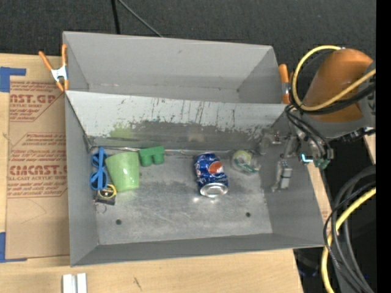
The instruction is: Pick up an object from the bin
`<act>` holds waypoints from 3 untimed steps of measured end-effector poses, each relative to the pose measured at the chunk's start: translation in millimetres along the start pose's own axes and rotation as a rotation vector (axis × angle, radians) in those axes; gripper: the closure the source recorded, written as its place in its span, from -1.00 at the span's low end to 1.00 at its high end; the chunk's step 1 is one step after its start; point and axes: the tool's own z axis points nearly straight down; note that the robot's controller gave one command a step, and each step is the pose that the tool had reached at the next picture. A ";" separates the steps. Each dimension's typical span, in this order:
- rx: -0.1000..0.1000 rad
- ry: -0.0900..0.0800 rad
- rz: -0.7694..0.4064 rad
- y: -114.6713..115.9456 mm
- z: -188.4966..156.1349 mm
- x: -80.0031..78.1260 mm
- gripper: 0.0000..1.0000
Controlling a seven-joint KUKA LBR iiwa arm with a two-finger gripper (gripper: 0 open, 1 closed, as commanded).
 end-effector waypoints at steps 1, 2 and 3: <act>-0.004 -0.001 0.165 85.7 63.0 15.5 -1.00; -0.003 -0.003 0.386 135.3 97.1 5.2 -1.00; -0.001 -0.005 0.388 133.3 95.8 4.6 1.00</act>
Offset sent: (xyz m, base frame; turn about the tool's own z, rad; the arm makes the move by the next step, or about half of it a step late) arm -0.0146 0.0803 -0.0597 0.1709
